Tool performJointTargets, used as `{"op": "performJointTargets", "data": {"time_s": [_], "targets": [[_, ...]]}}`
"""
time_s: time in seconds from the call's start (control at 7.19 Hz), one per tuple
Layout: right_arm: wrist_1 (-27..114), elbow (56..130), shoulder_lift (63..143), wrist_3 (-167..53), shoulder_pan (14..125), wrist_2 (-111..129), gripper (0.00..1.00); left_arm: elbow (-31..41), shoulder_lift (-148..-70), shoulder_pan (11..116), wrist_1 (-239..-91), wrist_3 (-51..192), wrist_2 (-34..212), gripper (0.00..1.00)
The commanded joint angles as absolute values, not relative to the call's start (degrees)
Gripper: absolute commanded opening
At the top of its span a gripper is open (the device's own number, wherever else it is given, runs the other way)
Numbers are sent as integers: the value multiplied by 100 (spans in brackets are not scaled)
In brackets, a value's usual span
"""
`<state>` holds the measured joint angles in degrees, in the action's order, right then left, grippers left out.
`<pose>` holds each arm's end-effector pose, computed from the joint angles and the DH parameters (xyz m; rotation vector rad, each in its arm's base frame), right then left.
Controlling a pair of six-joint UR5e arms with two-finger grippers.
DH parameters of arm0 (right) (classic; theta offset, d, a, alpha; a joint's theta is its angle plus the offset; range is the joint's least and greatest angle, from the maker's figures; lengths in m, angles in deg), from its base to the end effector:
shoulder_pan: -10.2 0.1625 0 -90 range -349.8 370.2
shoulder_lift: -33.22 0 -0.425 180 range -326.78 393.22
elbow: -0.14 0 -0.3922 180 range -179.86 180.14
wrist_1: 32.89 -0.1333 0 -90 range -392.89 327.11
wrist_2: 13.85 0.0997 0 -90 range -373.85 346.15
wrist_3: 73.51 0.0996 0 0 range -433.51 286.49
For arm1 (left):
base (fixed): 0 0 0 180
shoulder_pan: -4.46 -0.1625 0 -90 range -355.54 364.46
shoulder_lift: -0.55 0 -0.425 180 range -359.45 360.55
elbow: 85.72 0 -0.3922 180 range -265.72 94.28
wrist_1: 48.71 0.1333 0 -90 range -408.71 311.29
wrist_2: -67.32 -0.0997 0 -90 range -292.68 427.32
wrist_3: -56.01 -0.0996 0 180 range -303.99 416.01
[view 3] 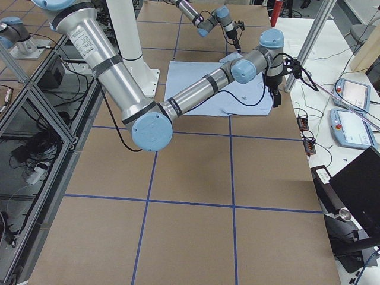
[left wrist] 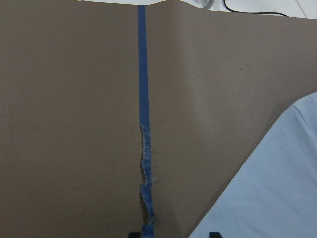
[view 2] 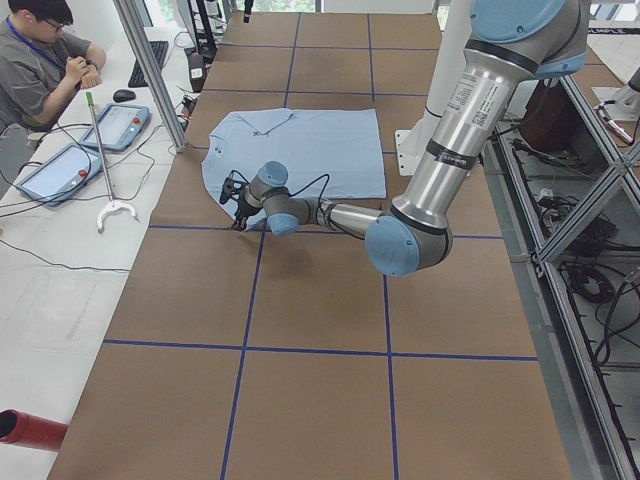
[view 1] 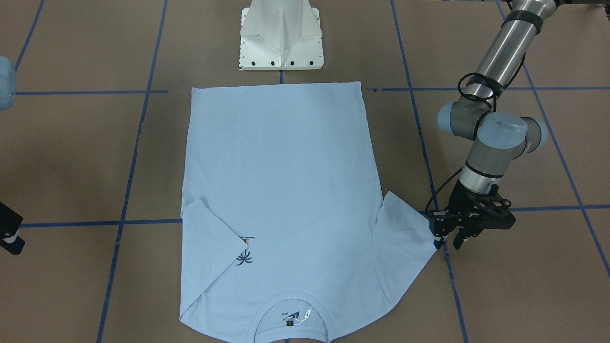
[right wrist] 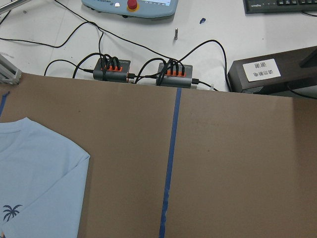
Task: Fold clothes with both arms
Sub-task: 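Move the left gripper to the sleeve nearest it and grasp its edge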
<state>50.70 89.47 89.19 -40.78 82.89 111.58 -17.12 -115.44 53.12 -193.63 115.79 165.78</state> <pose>-0.1343 -0.6850 0.2976 0.3570 -0.8197 0.0364 0.3817 -0.6134 0.4772 0.5560 0.8875 -0.2153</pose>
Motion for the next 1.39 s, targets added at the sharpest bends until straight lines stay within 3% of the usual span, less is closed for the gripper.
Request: {"op": "performJointTargets", "data": {"time_s": [0.0,1.11,1.25], "targets": [[5061,8944,8955,-4090,8289,11157,100,-1716,-11529,5255,-19364,11569,16567,56],[5052,8961,9026,-4090,8289,11157,100,-1663,-11441,5105,-19381,11604,16575,56],[5052,8970,9034,-4099,8289,11157,100,-1663,-11441,5087,-19381,11604,16567,52]]}}
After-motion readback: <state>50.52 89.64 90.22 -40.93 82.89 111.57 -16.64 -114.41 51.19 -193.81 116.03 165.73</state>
